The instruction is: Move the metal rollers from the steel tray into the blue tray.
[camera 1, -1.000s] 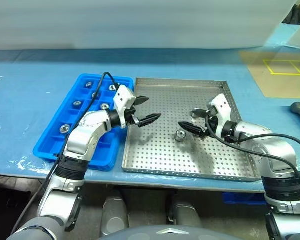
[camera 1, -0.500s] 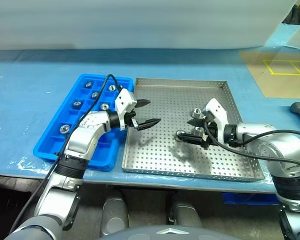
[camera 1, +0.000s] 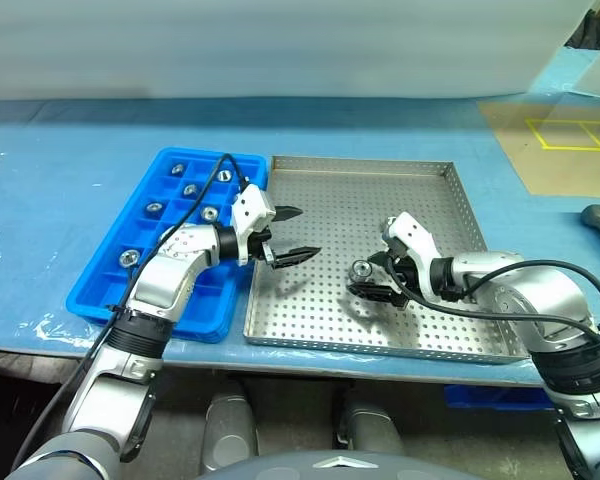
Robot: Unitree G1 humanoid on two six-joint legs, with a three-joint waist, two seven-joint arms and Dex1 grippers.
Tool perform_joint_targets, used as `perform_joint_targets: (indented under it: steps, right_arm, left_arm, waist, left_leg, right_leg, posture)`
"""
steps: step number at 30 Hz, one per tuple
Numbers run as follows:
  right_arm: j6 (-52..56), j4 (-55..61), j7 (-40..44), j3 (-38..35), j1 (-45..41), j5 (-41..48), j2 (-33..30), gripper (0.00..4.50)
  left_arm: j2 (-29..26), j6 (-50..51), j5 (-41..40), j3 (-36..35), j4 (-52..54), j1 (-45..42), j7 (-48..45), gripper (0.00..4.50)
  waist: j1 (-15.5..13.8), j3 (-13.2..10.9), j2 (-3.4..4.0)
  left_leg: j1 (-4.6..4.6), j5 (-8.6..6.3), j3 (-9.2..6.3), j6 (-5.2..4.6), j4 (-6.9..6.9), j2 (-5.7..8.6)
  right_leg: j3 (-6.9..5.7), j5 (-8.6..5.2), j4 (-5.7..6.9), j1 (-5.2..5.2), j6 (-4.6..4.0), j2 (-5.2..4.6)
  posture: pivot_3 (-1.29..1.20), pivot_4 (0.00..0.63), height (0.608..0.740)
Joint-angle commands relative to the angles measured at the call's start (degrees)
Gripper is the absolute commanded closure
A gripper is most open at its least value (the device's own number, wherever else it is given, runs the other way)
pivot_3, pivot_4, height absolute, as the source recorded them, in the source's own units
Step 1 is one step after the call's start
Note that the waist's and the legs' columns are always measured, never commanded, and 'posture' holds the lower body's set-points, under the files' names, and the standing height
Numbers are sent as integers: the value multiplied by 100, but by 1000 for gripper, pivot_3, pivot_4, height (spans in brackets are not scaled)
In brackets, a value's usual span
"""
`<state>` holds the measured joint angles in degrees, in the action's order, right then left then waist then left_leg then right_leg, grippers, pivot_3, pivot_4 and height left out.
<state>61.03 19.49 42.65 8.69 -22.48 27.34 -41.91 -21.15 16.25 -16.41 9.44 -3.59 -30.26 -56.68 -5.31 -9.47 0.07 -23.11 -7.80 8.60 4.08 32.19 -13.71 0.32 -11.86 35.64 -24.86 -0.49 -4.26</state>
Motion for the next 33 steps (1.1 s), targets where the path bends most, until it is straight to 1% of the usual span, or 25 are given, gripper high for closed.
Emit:
perform_joint_targets:
  steps: [1,10,13,15,18,21,22,29,33]
  right_arm:
    - [-76,-24,-70,72,-168,-97,78,0]
    - [-259,-307,-114,332,-303,-382,171,0]
    - [-420,-432,-123,499,-340,-609,126,0]
    - [-473,-513,-142,476,-356,-657,184,0]
    - [-530,-598,-153,440,-412,-696,263,609]
    - [-561,-649,-174,400,-427,-733,325,1565]
    - [-574,-666,-194,375,-429,-743,356,2030]
    - [-572,-705,-311,211,-425,-719,554,4463]
    - [-583,-685,-336,197,-401,-743,564,4463]
  left_arm:
    - [-53,35,-62,-9,316,24,-11,37]
    - [-62,161,-78,-40,485,80,73,37]
    - [-78,203,-89,-58,541,103,100,37]
    - [-86,222,-93,-64,568,110,115,37]
    - [-102,239,-98,-74,588,117,135,0]
    - [-112,258,-103,-79,612,129,152,0]
    - [-117,265,-106,-82,626,137,159,0]
    - [-137,315,-121,-82,688,172,190,0]
    - [-149,329,-125,-75,707,194,209,0]
  waist:
    - [1,0,0]
    - [-5,0,0]
    - [-3,0,0]
    - [-4,0,0]
    - [-4,0,0]
    - [-4,0,0]
    - [-4,0,0]
    - [-5,0,0]
    - [-5,0,0]
  left_leg:
    - [0,0,0,0,0,0]
    - [-1,0,0,0,0,0]
    - [1,1,0,1,0,0]
    - [0,1,0,2,0,-1]
    - [-1,1,0,2,0,0]
    - [-1,1,0,2,-2,-1]
    - [-1,1,0,2,-2,0]
    - [-1,1,0,2,-1,0]
    - [-1,1,0,2,-1,0]
  right_leg:
    - [0,0,0,0,0,0]
    - [0,0,0,0,0,0]
    - [0,0,1,0,0,0]
    - [-1,0,2,0,0,0]
    - [0,0,1,0,0,0]
    - [-1,0,1,-2,0,0]
    - [-1,0,1,-2,0,0]
    - [-1,0,2,-1,0,0]
    - [-1,0,1,-1,0,0]
  posture:
    - [-67,150,740]
    - [-51,150,740]
    - [-47,150,740]
    - [-44,150,740]
    - [-42,150,740]
    - [-42,150,740]
    - [-43,150,740]
    - [-41,150,740]
    - [-41,150,740]
